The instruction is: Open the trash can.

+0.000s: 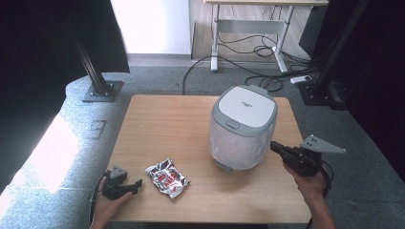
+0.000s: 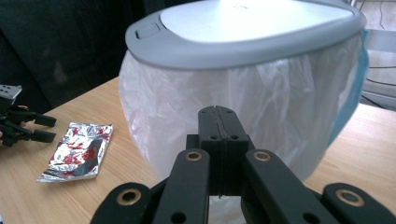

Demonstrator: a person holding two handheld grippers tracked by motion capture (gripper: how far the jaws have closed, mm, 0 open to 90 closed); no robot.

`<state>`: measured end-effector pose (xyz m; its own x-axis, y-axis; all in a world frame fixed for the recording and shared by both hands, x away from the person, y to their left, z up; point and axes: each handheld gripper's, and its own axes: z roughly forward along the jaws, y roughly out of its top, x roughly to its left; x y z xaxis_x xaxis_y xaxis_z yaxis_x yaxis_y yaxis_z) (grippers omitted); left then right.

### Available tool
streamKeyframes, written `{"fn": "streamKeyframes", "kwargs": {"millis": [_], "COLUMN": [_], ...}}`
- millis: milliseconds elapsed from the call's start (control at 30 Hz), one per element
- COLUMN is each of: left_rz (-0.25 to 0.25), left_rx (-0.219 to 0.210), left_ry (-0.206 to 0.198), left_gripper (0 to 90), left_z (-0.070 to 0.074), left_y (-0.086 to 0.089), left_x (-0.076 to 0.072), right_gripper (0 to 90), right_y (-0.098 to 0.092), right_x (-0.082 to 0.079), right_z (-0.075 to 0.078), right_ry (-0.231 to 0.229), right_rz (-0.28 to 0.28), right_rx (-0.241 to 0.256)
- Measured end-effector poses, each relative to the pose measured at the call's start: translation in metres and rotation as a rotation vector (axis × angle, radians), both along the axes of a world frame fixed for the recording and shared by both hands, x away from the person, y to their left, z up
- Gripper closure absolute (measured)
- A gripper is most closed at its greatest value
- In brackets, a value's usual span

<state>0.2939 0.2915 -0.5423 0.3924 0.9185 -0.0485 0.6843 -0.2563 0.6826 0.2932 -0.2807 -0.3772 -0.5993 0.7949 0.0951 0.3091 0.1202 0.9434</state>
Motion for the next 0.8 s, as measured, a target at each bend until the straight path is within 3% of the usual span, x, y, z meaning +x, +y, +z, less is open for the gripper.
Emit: {"fn": "streamKeyframes", "kwargs": {"millis": [567, 800], "left_rz": [-0.010, -0.018], "left_rx": [0.003, 0.006], "left_ry": [-0.002, -0.001], "left_gripper": [27.4, 27.2], "left_z": [0.000, 0.000], "left_y": [0.000, 0.001], "left_x": [0.000, 0.000], "right_gripper": [89.3, 89.3], "right_y": [0.012, 0.025], "right_x": [0.008, 0.017], "right_z": [0.021, 0.026], "right_ry": [-0.025, -0.022], "right_rz": [0.029, 0.058], "right_rx": [0.020, 0.002]}}
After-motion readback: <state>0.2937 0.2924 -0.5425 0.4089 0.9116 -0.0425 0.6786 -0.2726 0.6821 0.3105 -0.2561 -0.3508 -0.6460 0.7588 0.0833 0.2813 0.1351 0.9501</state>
